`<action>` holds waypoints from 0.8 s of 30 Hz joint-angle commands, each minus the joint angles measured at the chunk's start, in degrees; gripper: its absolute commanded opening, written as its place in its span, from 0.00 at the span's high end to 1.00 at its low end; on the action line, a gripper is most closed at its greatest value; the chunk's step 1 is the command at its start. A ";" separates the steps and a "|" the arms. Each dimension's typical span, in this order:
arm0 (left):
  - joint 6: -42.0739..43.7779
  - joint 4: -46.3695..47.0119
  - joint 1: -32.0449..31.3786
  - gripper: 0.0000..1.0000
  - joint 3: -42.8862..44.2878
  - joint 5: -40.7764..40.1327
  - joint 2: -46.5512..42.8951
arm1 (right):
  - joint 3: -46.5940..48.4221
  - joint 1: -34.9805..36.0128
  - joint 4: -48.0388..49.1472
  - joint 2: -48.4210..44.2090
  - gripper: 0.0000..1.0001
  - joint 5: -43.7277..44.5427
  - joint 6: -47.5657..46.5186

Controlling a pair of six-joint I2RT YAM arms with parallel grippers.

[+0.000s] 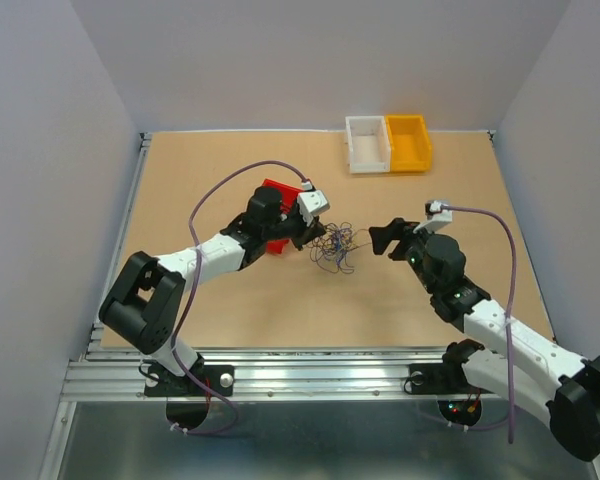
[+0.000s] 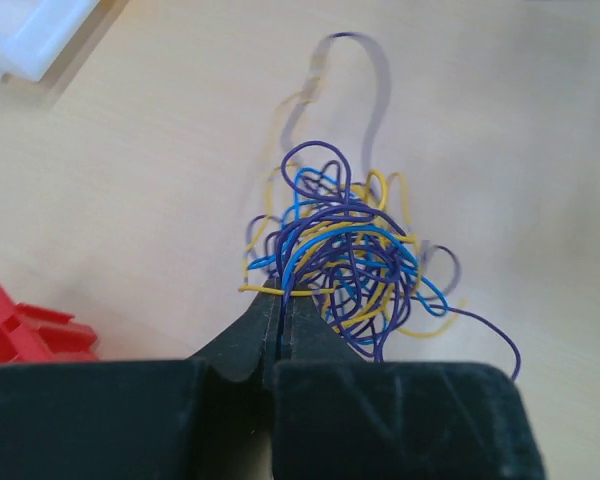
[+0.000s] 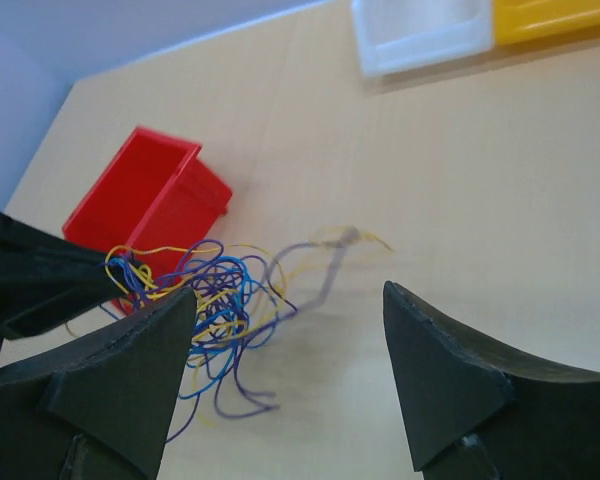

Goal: Untangle the cables

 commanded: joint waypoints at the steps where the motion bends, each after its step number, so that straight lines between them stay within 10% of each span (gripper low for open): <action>1: 3.58 1.15 -1.00 1.00 -0.88 3.19 -4.06 | 1.37 0.06 7.63 5.24 0.20 -13.86 -4.05; 11: 4.46 0.36 -1.79 1.00 -1.85 5.65 -6.69 | 3.74 0.76 12.64 15.35 0.21 -27.92 -5.19; 24: 6.39 -0.43 -3.46 1.00 -3.87 14.08 -10.47 | 5.85 6.56 15.28 22.03 0.23 -25.47 -6.95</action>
